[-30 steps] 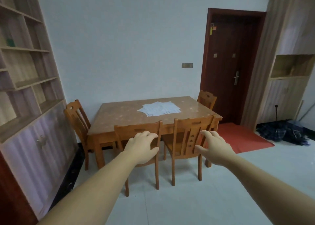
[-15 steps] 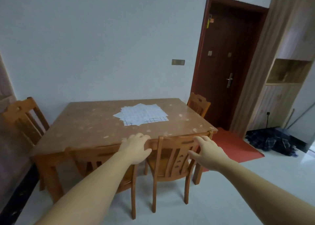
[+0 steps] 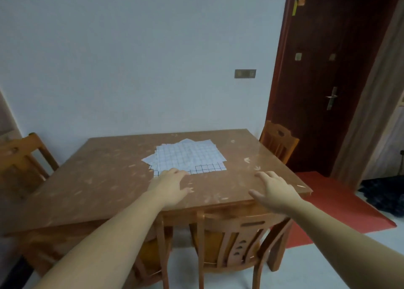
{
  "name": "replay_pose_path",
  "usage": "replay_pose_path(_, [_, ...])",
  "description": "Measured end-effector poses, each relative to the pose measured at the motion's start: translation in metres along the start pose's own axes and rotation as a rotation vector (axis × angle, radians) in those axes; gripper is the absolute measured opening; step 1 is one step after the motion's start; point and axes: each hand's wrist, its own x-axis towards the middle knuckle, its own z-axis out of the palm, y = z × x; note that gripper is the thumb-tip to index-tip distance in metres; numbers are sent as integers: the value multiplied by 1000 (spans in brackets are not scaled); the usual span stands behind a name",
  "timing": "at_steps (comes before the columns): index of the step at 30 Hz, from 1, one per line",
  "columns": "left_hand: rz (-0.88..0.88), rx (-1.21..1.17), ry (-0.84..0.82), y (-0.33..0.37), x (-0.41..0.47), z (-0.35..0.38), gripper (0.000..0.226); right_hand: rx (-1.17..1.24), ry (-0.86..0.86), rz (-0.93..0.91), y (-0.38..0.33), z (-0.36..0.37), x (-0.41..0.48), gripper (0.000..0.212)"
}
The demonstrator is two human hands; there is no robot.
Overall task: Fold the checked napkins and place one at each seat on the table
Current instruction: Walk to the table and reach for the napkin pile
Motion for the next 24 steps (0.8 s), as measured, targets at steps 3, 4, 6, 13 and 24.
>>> replay_pose_path(3, [-57,10,-33,17,52,7,54,24,-52,-31,24,4,66,64])
replay_pose_path(4, [-68,21,-41,23,68,10,54,27,-70,-36,30,6,85,65])
replay_pose_path(6, [-92,2,-30,34,99,13,53,31,-79,-44,42,9,124,66])
replay_pose_path(13, [-144,-14,-26,35,192,26,51,32,-106,-115,55,17,236,68])
replay_pose_path(24, [-252,-151,-56,-41,364,116,53,-40,-234,-165,42,87,418,65])
